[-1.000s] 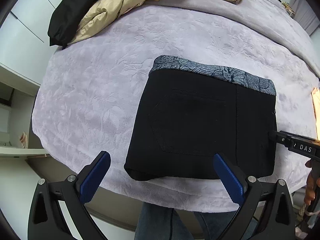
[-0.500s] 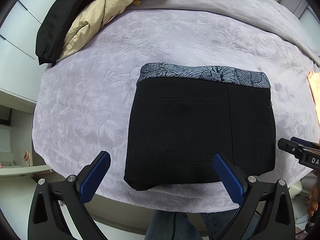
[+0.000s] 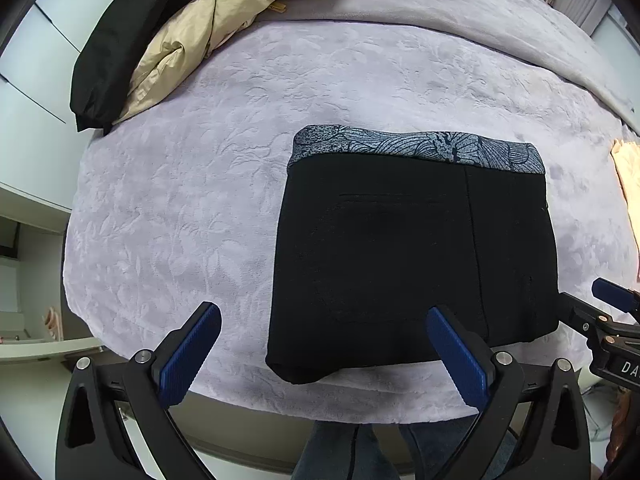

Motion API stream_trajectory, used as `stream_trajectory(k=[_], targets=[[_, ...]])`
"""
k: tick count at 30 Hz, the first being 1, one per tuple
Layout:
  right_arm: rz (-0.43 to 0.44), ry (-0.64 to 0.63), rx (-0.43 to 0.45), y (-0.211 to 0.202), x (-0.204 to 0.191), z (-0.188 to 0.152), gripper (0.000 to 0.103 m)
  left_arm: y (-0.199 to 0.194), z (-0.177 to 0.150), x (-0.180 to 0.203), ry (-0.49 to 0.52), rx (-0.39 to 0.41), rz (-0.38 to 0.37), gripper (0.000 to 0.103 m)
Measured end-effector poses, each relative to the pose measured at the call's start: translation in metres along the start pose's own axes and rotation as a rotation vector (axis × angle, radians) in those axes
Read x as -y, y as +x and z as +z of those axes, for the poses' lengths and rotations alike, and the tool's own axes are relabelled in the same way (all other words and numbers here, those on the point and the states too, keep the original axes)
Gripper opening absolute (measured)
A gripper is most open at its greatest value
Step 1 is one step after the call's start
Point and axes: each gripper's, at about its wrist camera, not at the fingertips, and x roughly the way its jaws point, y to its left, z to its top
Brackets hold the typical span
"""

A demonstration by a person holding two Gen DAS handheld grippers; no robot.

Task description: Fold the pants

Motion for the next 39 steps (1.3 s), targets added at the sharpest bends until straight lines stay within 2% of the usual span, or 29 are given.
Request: stream_trajectory(k=[10, 39], targets=[[-0.046, 0.014, 0.02, -0.006, -0.012, -0.008, 0.09, -0.002, -0.008, -0.008, -0.013, 0.001, -0.002, 0.103], [-0.063, 0.014, 0.038, -0.002, -0.015, -0.018, 0.09, -0.001, -0.022, -0.001, -0.005, 0.021, -0.006, 0.103]])
